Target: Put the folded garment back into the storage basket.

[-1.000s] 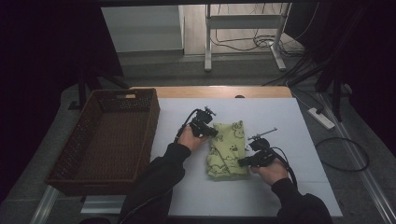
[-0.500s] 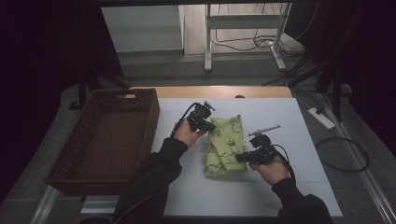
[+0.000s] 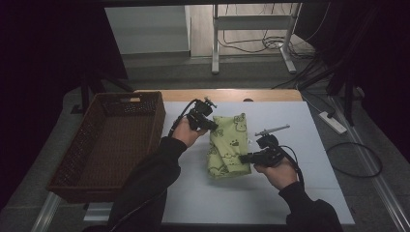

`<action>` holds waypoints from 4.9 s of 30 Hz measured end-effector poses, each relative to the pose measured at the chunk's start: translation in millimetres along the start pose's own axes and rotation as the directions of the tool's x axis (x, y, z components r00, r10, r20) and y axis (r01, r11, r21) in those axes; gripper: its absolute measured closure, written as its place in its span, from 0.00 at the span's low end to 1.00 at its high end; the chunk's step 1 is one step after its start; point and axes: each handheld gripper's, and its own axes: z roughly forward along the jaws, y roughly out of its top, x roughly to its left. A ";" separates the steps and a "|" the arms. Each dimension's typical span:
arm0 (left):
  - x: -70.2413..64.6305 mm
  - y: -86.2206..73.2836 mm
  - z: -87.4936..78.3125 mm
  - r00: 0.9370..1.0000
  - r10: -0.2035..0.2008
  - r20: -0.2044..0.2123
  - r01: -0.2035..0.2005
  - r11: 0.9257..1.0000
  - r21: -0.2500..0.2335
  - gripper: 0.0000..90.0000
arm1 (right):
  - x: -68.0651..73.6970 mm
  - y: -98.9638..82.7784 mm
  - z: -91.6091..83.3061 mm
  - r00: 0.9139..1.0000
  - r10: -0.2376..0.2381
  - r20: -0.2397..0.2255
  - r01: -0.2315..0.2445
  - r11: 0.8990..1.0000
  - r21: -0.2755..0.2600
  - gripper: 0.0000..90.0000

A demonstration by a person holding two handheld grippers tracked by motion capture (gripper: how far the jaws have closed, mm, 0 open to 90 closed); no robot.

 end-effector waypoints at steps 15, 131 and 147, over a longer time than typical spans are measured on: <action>8.1 -6.9 -30.7 0.998 0.019 -0.060 -0.019 1.000 -0.002 0.91 | 19.1 18.2 4.3 0.999 -0.038 -0.038 0.038 0.999 -0.022 0.90; 95.3 -71.6 -192.3 0.942 -0.114 -0.317 0.093 0.992 -0.079 0.92 | 146.8 146.3 60.0 0.962 -0.104 -0.253 0.080 0.991 -0.105 0.91; 116.5 -104.4 -202.4 0.924 -0.156 -0.348 0.141 0.988 -0.070 0.92 | 175.4 151.4 95.6 0.962 -0.116 -0.247 0.096 0.991 -0.093 0.91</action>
